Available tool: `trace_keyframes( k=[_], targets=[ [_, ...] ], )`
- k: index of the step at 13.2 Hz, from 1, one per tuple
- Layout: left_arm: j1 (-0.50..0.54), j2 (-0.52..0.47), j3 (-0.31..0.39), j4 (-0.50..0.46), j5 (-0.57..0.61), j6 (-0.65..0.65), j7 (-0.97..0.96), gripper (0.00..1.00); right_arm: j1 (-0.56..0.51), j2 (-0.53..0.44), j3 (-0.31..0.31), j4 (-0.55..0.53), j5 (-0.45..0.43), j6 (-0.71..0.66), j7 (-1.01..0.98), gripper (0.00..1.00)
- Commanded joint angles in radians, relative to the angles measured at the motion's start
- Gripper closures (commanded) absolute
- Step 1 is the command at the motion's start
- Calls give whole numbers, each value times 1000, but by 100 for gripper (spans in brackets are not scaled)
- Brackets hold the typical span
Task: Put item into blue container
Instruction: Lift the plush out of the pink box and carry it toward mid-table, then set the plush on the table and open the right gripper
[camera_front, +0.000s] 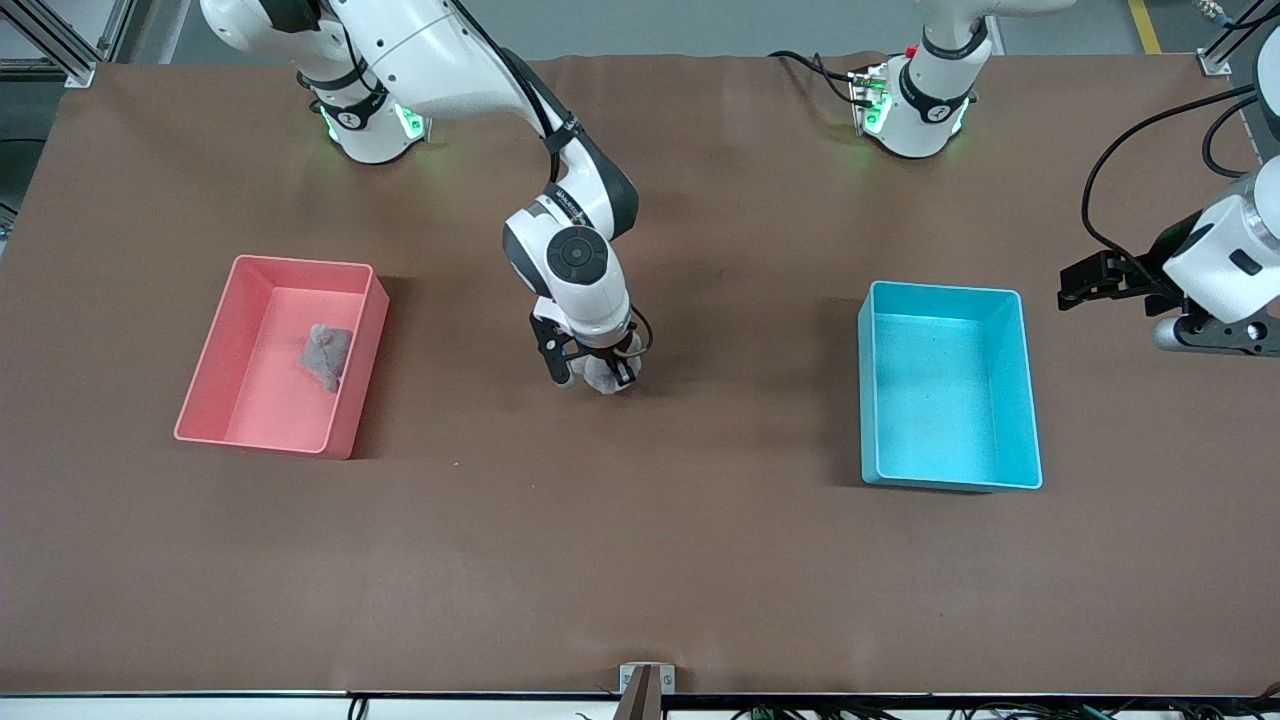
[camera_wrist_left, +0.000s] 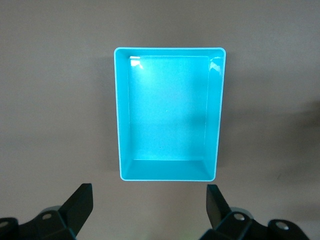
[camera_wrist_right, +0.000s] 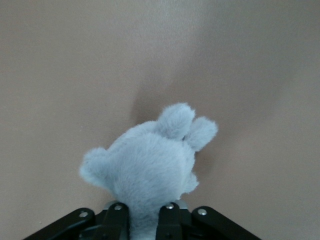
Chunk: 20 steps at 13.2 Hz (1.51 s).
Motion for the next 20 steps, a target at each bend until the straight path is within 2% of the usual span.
trace_keyframes(
  k=[1,2,6,9,12,14,17,20],
  targets=[
    [-3,-3,3,8,-23,-20,-2,0,12,20,-10,19,-3,3,27,21],
    [-3,-3,3,8,-24,-23,-2,0,11,18,-12,19,-3,3,29,0],
    [-3,-3,3,8,-26,-27,-2,0,-29,0,-15,34,-36,-61,-51,0],
    [0,-5,3,0,-43,-27,-3,0,-104,-98,-15,34,-36,-240,-241,0],
    [-6,-28,-18,-58,-82,-26,-20,1,-208,-212,-17,1,-36,-373,-490,0],
    [-14,-17,-90,-55,-103,-3,-144,1,-271,-297,-17,-97,-36,-384,-652,0],
    [-74,70,-202,-55,-138,147,-411,1,-409,-439,-17,-247,-36,-384,-909,0],
    [-191,159,-235,-50,-138,302,-595,1,-564,-522,-15,-343,-36,-385,-1130,0]
  ],
)
